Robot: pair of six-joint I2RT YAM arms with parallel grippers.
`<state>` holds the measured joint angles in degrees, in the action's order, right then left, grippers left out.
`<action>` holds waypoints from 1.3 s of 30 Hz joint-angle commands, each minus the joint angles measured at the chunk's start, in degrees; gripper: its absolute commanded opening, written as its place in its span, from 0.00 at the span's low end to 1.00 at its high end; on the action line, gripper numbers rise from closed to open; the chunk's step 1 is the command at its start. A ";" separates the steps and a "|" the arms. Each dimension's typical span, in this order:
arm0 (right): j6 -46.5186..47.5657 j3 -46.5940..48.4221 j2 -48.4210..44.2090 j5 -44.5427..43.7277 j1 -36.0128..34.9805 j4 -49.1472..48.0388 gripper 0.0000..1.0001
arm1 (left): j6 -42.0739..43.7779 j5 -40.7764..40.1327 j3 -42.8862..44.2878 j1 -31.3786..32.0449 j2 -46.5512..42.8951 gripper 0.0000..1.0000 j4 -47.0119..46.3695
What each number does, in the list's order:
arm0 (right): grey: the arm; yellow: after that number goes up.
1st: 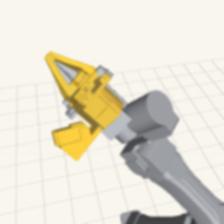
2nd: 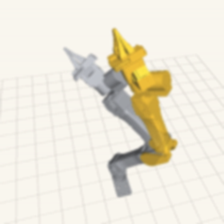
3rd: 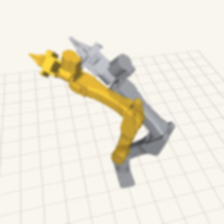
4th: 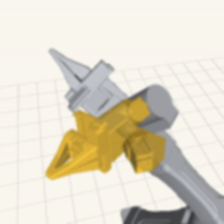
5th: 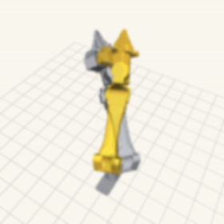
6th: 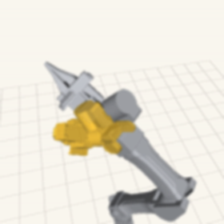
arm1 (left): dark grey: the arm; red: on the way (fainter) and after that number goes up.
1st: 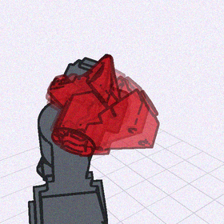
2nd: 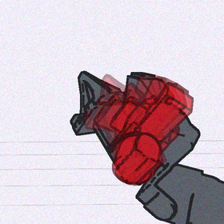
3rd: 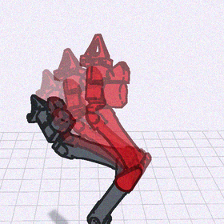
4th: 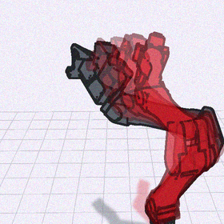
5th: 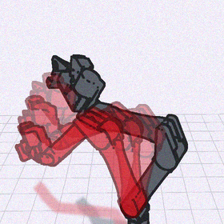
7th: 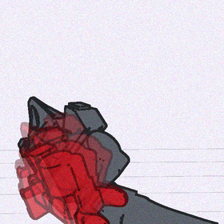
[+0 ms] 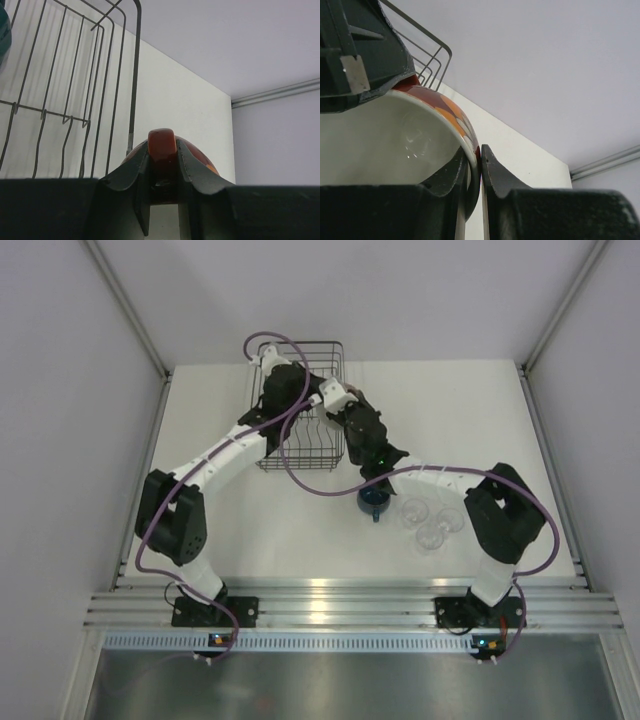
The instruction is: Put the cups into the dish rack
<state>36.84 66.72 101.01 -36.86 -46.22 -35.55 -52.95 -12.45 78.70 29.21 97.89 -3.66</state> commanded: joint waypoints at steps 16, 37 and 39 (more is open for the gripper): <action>-0.01 2.80 -0.73 3.20 -2.56 -7.96 0.13 | 3.21 3.31 -11.28 1.02 -6.13 0.00 -20.68; 1.13 0.87 -0.11 1.00 -2.30 -9.89 0.30 | 0.21 5.41 -15.06 -3.11 -7.45 0.00 -29.82; 0.95 0.17 -0.73 0.74 -2.21 -10.15 0.31 | -0.31 6.46 -15.06 -3.98 -6.84 0.00 -31.49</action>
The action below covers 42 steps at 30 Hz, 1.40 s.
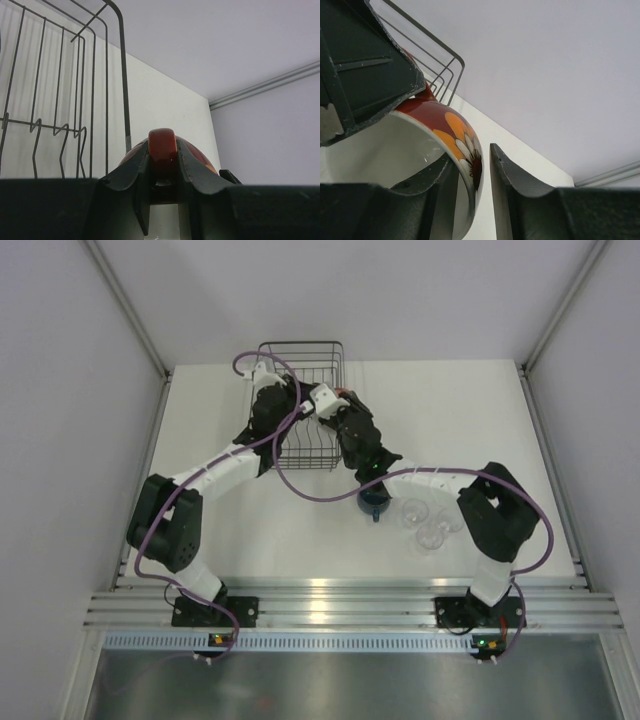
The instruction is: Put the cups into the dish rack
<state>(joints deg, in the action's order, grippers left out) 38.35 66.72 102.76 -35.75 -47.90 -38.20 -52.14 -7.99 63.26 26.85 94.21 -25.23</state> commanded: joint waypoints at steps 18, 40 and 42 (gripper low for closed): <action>-4.77 -8.61 -11.17 -3.10 0.96 -8.56 0.33 | -4.46 14.49 6.17 -9.18 11.60 0.00 -31.96; -11.80 -15.74 -19.44 -0.64 5.27 -7.25 0.34 | -5.52 19.94 17.15 -12.87 23.11 0.00 -43.30; -11.98 -16.70 -19.88 -0.64 5.53 -7.16 0.35 | -4.99 20.64 17.85 -13.14 24.87 0.00 -45.25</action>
<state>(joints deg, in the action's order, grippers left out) 27.88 50.89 85.71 -36.71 -43.31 -43.57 -55.61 11.22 77.41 14.57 118.34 -56.45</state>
